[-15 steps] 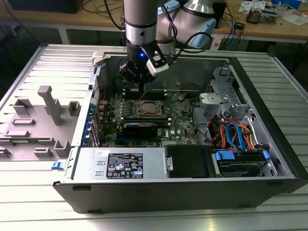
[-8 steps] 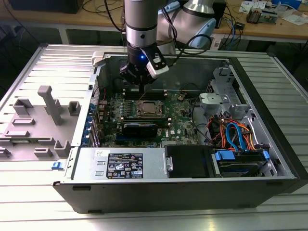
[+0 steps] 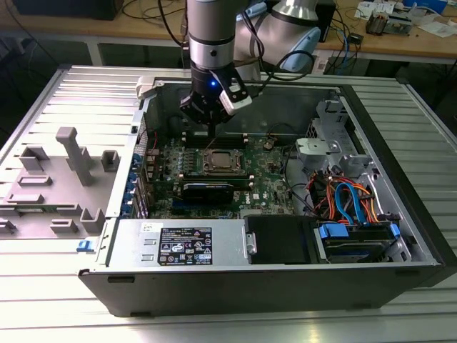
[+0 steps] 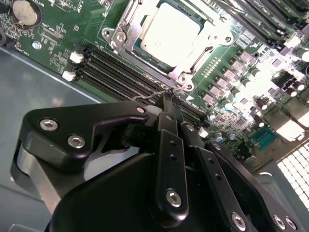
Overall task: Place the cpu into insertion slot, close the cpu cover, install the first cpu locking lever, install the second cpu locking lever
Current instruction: 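Install the first cpu locking lever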
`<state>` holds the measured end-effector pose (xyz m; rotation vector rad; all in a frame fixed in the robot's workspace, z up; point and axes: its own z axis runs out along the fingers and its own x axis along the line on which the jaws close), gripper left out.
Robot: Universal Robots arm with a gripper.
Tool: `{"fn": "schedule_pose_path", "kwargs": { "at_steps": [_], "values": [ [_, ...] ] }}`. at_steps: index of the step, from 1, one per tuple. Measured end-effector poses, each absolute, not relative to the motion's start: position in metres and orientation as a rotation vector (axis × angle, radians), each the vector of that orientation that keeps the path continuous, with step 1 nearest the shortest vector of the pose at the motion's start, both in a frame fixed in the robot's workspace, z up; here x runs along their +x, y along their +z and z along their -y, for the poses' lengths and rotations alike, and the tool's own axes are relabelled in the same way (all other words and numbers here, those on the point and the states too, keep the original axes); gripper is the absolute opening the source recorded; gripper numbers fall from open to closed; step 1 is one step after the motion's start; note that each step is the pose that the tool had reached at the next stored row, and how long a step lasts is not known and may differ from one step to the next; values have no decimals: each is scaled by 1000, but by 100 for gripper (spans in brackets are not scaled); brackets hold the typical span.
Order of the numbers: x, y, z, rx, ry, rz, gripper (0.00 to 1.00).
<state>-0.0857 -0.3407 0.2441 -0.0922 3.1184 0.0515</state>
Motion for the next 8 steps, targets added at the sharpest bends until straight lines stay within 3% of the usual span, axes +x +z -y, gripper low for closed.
{"fn": "schedule_pose_path", "kwargs": {
  "at_steps": [8],
  "values": [
    [-83, 242, 341, -92, 51, -3118, 11]
  ]
}}
